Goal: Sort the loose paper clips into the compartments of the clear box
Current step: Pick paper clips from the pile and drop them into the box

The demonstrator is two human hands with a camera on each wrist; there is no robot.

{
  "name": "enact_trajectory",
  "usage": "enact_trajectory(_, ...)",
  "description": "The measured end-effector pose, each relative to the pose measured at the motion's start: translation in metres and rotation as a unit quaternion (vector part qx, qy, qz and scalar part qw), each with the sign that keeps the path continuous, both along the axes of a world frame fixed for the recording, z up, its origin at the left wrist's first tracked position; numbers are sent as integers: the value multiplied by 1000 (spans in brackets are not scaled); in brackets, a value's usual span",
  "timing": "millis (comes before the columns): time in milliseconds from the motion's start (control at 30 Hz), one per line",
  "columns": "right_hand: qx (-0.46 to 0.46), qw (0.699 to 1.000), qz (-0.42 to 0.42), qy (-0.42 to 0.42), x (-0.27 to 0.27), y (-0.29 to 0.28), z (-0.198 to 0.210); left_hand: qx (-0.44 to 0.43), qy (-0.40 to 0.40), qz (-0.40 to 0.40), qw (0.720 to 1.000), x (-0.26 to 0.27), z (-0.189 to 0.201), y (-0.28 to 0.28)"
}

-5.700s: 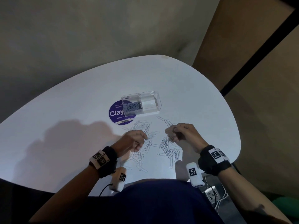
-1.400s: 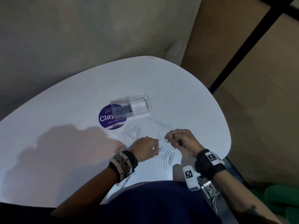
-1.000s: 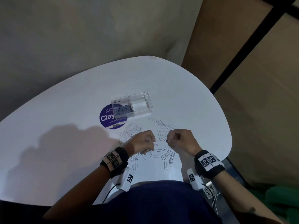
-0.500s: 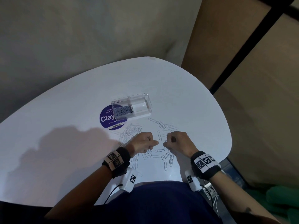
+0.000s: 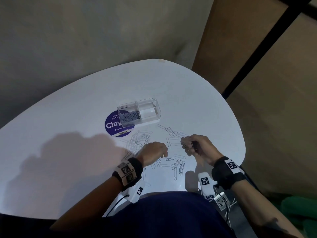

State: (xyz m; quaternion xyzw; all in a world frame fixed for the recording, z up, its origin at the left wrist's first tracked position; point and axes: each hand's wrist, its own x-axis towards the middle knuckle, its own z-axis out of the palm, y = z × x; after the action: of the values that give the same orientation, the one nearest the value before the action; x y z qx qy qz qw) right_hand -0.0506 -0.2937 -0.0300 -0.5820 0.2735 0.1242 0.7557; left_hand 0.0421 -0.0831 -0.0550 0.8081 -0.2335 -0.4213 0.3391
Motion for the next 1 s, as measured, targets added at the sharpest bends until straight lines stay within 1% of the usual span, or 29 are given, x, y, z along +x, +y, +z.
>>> enact_trajectory(67,-54,998,-33,-9,1,3,-1,21,-106,-51,993,-6,-5,1)
enact_trajectory(100,-105,994,-38,-17,1,4,-4,32,-169,-80,982,-9,-8,1)
enact_trajectory(133,-167,985,-29,-19,1,3,-6,45,-231,-116,965,-12,-9,1)
enact_trajectory(167,-246,969,1,-8,1,1,-8,58,-274,-145,949,-14,-12,1)
enact_trajectory(200,-312,950,37,5,1,-1,-9,61,-293,-156,941,-15,-14,2)
enact_trajectory(233,-353,933,64,17,1,-3,-12,60,-297,-155,940,-16,-15,3)
enact_trajectory(333,-417,902,108,12,-3,-4,-19,51,-286,-127,948,-16,-19,6)
enact_trajectory(400,-441,888,127,15,-5,-4,-21,47,-282,-113,952,-15,-18,9)
enact_trajectory(500,-471,871,138,27,-5,-2,-21,38,-241,-102,964,-12,-12,13)
enact_trajectory(567,-478,868,126,37,-4,1,-19,5,-169,-62,984,-8,-11,17)
enact_trajectory(633,-478,870,118,38,-3,4,-17,-46,-84,7,995,-4,-9,23)
enact_trajectory(667,-479,869,120,33,-3,5,-18,-68,-46,34,996,-3,-7,24)
enact_trajectory(733,-496,858,133,28,-2,7,-19,-94,9,54,994,0,-1,27)
enact_trajectory(800,-510,847,147,26,-2,7,-19,-99,40,61,992,2,4,28)
enact_trajectory(867,-515,841,166,22,1,9,-17,-105,91,84,987,2,3,28)
enact_trajectory(933,-512,839,183,27,3,9,-16,-107,139,108,979,2,1,26)
enact_trajectory(1000,-505,843,186,29,4,9,-16,-89,162,123,975,2,-1,24)
